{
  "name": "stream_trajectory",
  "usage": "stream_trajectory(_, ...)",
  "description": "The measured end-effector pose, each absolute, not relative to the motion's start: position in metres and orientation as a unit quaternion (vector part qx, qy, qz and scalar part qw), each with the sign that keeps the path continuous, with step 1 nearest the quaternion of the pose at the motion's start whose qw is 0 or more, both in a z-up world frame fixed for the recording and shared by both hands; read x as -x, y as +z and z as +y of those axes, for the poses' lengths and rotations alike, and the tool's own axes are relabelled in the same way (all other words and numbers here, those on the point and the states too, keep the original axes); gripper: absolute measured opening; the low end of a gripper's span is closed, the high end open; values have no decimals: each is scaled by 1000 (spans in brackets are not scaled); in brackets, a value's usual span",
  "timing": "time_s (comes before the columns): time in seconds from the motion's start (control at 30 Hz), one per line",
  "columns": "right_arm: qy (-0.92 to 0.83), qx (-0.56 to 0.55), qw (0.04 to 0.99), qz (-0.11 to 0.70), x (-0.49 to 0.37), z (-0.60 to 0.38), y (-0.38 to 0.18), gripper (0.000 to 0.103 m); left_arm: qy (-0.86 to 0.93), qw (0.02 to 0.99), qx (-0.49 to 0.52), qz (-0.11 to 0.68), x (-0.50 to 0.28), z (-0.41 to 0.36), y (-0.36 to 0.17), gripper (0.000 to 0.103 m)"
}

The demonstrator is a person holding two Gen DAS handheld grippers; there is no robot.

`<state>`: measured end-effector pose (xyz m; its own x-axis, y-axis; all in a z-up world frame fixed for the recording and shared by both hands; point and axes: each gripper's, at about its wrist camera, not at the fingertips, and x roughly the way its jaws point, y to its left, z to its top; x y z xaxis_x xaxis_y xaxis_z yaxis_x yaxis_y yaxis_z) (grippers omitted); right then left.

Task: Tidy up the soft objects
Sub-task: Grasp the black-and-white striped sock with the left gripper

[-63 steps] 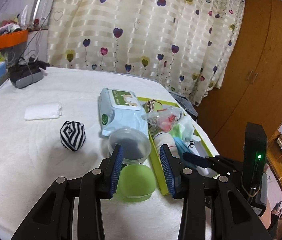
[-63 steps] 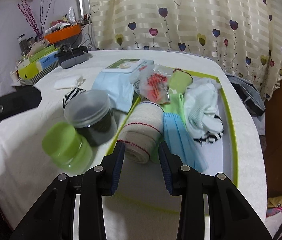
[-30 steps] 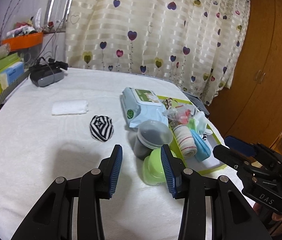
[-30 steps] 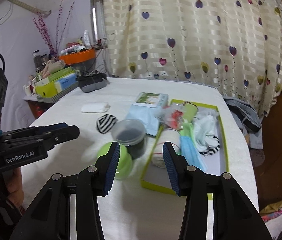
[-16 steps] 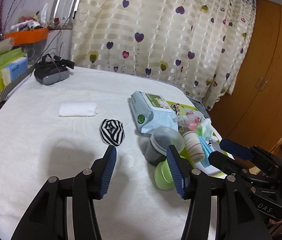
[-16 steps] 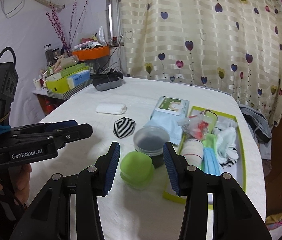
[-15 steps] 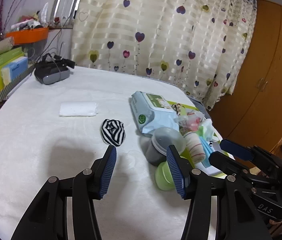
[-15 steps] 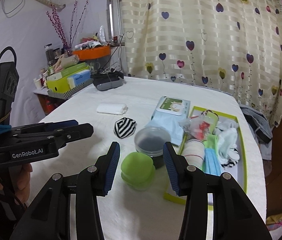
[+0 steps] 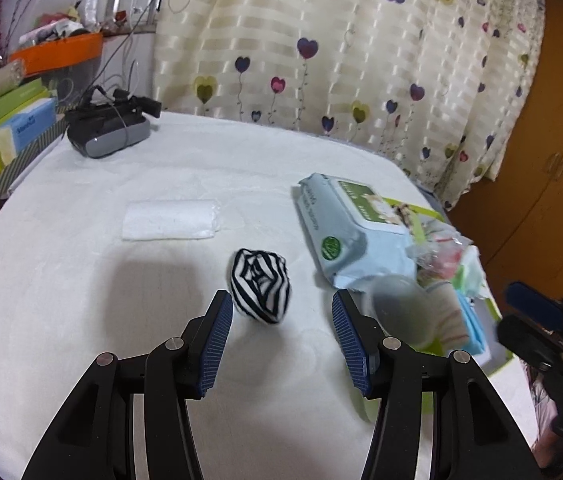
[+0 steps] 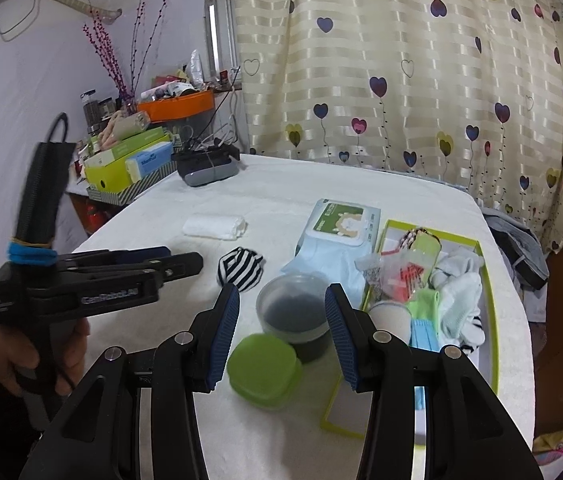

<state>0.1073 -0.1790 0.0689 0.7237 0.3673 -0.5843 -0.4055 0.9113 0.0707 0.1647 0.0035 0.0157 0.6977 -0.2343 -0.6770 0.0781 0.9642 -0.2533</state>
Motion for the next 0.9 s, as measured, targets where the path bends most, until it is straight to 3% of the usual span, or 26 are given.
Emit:
stream_trajectory(0.5, 219, 27, 924, 312, -130, -180, 67, 46, -69, 904, 63, 418, -228, -11, -28, 51)
stream_trajectory(0.57, 219, 27, 924, 312, -131, -180, 66, 46, -65, 902, 56, 422, -231, -12, -33, 45)
stream_trajectory(0.63, 219, 25, 923, 314, -134, -180, 65, 46, -56, 900, 46, 430, -234, -14, -39, 28)
stream_trajectory(0.7, 221, 24, 923, 315, -135, -180, 64, 46, -50, 897, 41, 437, -235, -14, -43, 21)
stream_trajectory(0.8, 222, 24, 922, 317, -136, -177, 64, 46, -49, 898, 41, 435, -233, -13, -41, 12)
stream_trajectory(0.9, 222, 28, 922, 316, -135, -175, 65, 46, -47, 899, 41, 433, -227, -10, -37, 10)
